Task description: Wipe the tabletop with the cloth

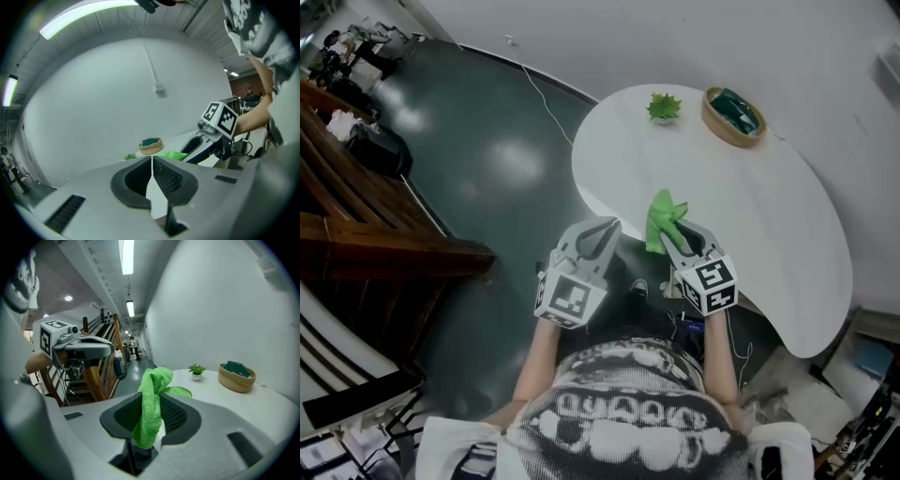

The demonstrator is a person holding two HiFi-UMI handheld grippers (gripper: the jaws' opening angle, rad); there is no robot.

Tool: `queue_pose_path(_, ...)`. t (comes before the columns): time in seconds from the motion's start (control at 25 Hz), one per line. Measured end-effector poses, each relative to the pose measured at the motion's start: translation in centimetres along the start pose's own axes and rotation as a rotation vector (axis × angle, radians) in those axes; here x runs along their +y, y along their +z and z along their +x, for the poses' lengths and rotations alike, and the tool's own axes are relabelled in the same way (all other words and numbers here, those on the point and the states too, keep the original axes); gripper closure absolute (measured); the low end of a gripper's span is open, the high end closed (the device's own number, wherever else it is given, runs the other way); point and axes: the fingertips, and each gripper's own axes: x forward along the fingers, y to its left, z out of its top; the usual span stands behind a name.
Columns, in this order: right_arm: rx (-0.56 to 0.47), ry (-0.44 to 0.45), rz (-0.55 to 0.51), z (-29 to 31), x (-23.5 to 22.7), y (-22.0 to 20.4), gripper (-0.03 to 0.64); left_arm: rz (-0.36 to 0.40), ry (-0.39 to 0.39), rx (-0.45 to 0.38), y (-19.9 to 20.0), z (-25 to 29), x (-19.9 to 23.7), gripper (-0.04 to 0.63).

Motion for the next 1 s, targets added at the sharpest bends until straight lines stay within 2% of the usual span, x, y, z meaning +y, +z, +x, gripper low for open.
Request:
queue_pose_path(0.32,0.025,-0.083,0.053,4.2,-5.4,1.3,0.502,0.019,-0.065,-0.006,-0.4,5.5,5.2,0.584)
queue_pose_path(0.6,0.041,-0.112,0.104,12.4,-10.4,4.0,0.502,0.040,-0.120,-0.005,-1.3,10.8,12.1,0.584)
queue_pose_path(0.76,0.057,-0.097,0.111,18.4,-11.3,6.0,0.502,0.036,-0.142,0.010,-2.7,12.4,15.6,0.584)
queue_pose_path(1.0,0.111,-0.016,0.093,28.0,-10.8,7.4,0.502,0.034,-0.167,0.036,-4.9,14.3,19.3,0.584)
